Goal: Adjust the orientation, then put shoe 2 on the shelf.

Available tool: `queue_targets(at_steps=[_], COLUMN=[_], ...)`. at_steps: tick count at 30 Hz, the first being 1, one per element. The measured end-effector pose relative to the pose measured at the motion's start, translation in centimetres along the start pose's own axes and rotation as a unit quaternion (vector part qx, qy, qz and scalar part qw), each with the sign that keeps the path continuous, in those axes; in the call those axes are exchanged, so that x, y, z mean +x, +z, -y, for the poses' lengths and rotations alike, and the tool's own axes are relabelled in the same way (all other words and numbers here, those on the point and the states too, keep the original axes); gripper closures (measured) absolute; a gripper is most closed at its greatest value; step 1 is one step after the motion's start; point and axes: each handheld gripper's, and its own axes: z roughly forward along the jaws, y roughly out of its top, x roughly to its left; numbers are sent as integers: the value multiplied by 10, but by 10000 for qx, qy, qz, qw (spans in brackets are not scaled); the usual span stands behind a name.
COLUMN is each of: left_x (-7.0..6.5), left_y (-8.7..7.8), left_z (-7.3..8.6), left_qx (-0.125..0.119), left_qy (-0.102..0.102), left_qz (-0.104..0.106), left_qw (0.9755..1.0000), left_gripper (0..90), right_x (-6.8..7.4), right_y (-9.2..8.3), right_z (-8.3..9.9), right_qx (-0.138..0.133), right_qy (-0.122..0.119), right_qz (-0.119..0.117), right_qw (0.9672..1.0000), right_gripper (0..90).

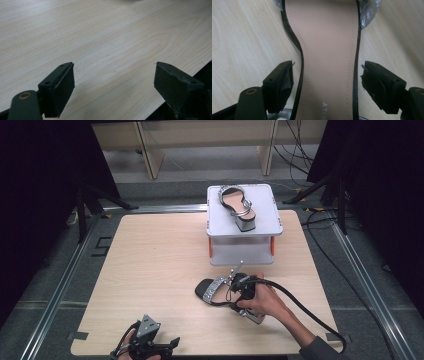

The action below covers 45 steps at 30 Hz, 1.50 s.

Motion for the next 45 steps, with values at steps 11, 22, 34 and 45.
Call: queue_targets(at_steps=[11,22,34,45], left_x=[0,1,4,1], left_y=[0,-1,-1,-1], left_z=[0,0,0,1], left_qx=[-3,18,-34,-59], left_qy=[-7,73,155,-53], left_qz=[-3,-46,-63,-42], left_qw=[10000,10000,9999,10000], left_gripper=[163,164,165,165], right_x=[0,1,-12,-31], right_y=[9,5,-38,-124], right_z=[0,1,-5,-40], right_qx=[177,156,-382,-1129], right_qy=[29,-98,146,346], right_qz=[-43,35,-367,-442], right_qw=[9998,9998,9985,9920], right_gripper=[390,427,428,428])
